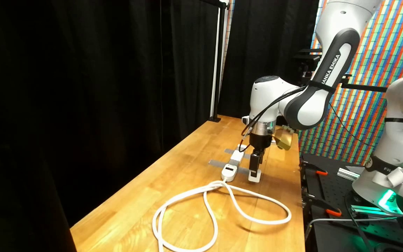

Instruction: Put the charger head inside the extension cord

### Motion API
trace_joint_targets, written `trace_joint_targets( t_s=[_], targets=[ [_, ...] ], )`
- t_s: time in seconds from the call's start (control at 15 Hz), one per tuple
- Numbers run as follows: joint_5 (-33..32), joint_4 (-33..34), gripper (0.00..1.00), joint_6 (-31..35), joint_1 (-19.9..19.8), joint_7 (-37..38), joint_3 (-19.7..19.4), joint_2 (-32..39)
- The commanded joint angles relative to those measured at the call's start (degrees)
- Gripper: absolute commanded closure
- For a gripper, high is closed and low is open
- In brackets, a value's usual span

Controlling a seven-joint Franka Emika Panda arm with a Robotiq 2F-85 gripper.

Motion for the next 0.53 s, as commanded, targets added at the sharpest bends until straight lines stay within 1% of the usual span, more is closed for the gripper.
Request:
trace_joint_targets(
  t_s=[0.0,0.07,0.13,0.4,0.47],
  targets=[
    [0.39,2.06,0.0,2.13,1.67,-0.95,-2.24,3.0],
    [-0.1,2.31,0.16,2.33,2.03,-0.58,-2.79,3.32],
    [-0.19,2.57,0.25,2.39,2.36,-0.57,-3.12,3.65],
    [0.4,3.05,0.58,2.16,3.06,-1.33,-3.79,4.48],
    [0.57,3.06,0.65,2.17,3.14,-1.47,-3.82,4.59]
  ],
)
